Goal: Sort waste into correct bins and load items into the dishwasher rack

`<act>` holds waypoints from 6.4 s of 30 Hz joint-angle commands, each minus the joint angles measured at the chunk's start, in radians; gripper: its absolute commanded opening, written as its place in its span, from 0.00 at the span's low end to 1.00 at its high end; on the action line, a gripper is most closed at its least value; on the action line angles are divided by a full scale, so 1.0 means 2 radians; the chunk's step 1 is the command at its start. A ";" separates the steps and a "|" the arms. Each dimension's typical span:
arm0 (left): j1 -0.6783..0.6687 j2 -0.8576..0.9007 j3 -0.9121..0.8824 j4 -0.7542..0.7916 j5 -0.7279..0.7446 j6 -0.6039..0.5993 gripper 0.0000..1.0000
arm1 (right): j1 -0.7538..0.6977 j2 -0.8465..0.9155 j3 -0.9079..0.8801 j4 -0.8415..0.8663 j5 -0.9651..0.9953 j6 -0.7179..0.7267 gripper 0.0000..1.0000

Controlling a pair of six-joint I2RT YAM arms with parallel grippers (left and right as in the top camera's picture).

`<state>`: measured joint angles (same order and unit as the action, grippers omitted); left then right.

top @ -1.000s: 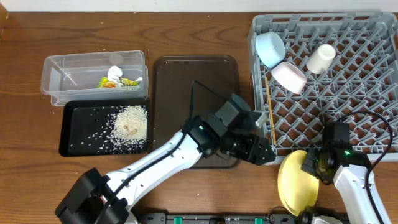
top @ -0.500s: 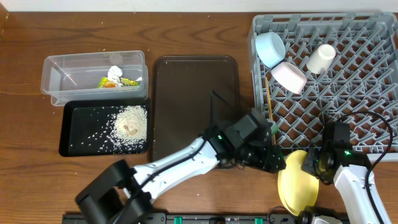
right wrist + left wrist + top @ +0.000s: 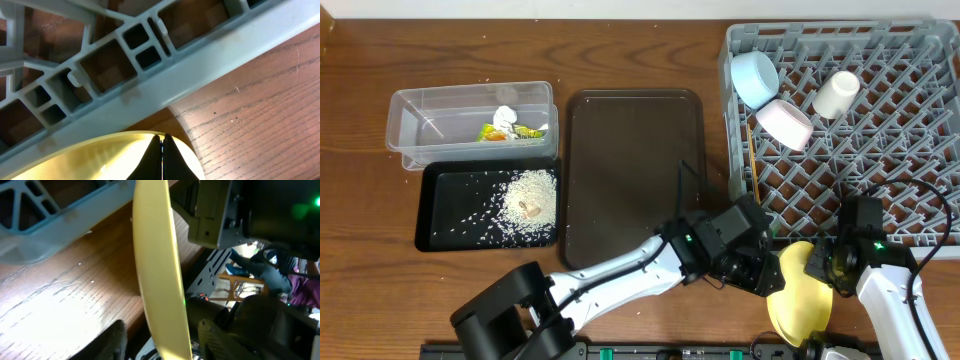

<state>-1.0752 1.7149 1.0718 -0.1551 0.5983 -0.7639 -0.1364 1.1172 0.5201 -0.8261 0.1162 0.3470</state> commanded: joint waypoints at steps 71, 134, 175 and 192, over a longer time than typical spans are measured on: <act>-0.006 0.100 -0.001 0.012 -0.079 -0.016 0.33 | -0.002 0.000 0.027 -0.035 -0.080 -0.017 0.03; -0.044 0.130 0.000 0.000 -0.166 0.047 0.19 | 0.000 0.000 0.028 -0.027 -0.164 -0.013 0.03; -0.038 -0.055 0.000 -0.099 -0.209 0.116 0.06 | 0.000 -0.079 0.182 -0.168 -0.207 -0.046 0.06; 0.114 -0.115 0.001 -0.154 -0.210 0.139 0.06 | 0.000 -0.077 0.192 -0.117 -0.293 -0.135 0.50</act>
<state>-0.8871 1.5063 1.0725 -0.4683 0.1879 -0.4999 -0.1364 0.9657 0.8795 -1.0695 -0.3790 0.1368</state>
